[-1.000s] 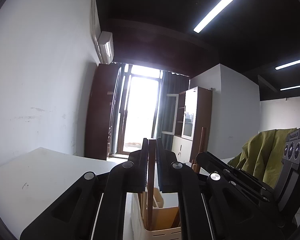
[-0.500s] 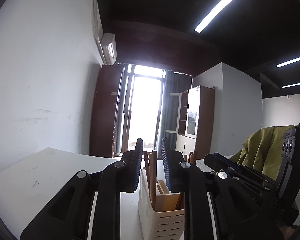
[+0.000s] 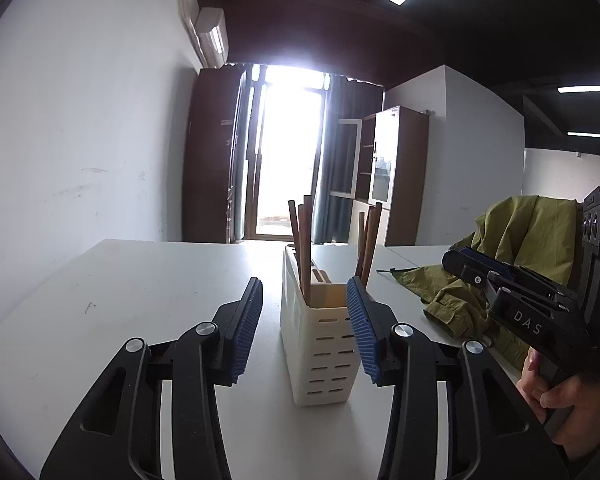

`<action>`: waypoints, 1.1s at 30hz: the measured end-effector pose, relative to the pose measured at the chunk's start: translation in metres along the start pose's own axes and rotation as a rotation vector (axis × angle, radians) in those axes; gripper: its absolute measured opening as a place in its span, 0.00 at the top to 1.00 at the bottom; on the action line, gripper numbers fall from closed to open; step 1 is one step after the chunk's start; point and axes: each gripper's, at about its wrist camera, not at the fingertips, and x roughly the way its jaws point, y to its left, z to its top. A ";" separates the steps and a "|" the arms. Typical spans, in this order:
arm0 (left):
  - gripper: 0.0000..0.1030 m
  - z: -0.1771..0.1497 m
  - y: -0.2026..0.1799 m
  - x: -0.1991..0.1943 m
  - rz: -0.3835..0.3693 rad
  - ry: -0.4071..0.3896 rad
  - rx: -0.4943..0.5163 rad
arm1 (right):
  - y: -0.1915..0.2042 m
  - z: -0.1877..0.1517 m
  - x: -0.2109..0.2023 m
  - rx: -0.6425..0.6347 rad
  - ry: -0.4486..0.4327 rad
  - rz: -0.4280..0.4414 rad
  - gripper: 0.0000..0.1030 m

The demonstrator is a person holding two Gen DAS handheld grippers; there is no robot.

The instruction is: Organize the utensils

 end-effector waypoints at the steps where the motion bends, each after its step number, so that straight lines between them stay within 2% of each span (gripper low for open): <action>1: 0.52 -0.001 -0.001 -0.003 0.000 0.011 0.007 | -0.001 -0.002 -0.002 0.002 0.015 0.000 0.71; 5: 0.37 -0.009 -0.005 -0.014 -0.012 0.056 0.049 | -0.001 -0.011 -0.016 0.018 0.059 -0.017 0.64; 8: 0.27 -0.022 -0.005 -0.025 -0.032 0.055 0.046 | 0.002 -0.022 -0.023 0.025 0.092 -0.010 0.61; 11: 0.25 -0.033 -0.008 -0.029 -0.034 0.086 0.043 | 0.006 -0.030 -0.033 0.019 0.102 0.012 0.54; 14: 0.16 -0.040 -0.006 -0.038 -0.019 0.083 0.041 | 0.011 -0.039 -0.044 0.007 0.118 0.027 0.45; 17: 0.06 -0.051 -0.001 -0.047 -0.023 0.072 0.010 | 0.010 -0.051 -0.053 0.005 0.121 0.022 0.31; 19: 0.06 -0.058 0.002 -0.049 -0.008 0.077 -0.003 | 0.010 -0.056 -0.057 0.001 0.127 0.021 0.27; 25: 0.06 -0.063 -0.005 -0.052 0.012 0.084 0.043 | 0.013 -0.057 -0.067 -0.006 0.107 0.041 0.14; 33: 0.06 -0.070 -0.014 -0.047 0.010 0.112 0.067 | 0.010 -0.061 -0.066 -0.001 0.115 0.068 0.07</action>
